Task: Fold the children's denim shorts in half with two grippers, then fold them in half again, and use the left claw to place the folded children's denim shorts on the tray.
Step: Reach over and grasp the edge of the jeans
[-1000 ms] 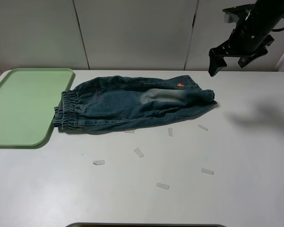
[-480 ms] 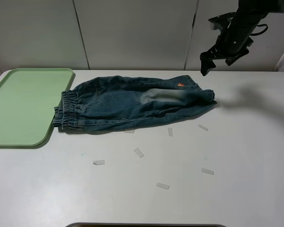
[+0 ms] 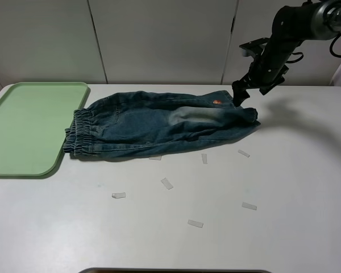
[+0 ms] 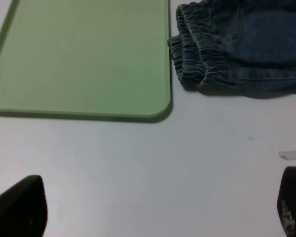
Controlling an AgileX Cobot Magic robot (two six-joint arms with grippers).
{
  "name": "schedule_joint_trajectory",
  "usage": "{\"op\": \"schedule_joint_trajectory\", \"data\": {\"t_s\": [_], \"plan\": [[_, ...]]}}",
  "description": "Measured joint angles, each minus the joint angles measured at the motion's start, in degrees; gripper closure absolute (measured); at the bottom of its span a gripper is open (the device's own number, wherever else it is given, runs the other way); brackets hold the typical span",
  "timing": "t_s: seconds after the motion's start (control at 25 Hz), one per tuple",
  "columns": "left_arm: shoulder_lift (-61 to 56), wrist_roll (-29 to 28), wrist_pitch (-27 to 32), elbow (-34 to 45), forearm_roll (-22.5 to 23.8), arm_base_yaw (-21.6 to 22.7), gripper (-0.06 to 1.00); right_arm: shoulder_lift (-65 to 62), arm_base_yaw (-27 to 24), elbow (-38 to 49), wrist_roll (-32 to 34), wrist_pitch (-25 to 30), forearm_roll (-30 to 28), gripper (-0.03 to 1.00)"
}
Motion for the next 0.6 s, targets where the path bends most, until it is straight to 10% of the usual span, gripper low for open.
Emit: {"op": "schedule_joint_trajectory", "data": {"t_s": [0.6], "plan": [[0.0, 0.0, 0.0, 0.0, 0.0, 0.0, 0.02, 5.4, 0.0, -0.3, -5.1, -7.2, 3.8, 0.27]]}}
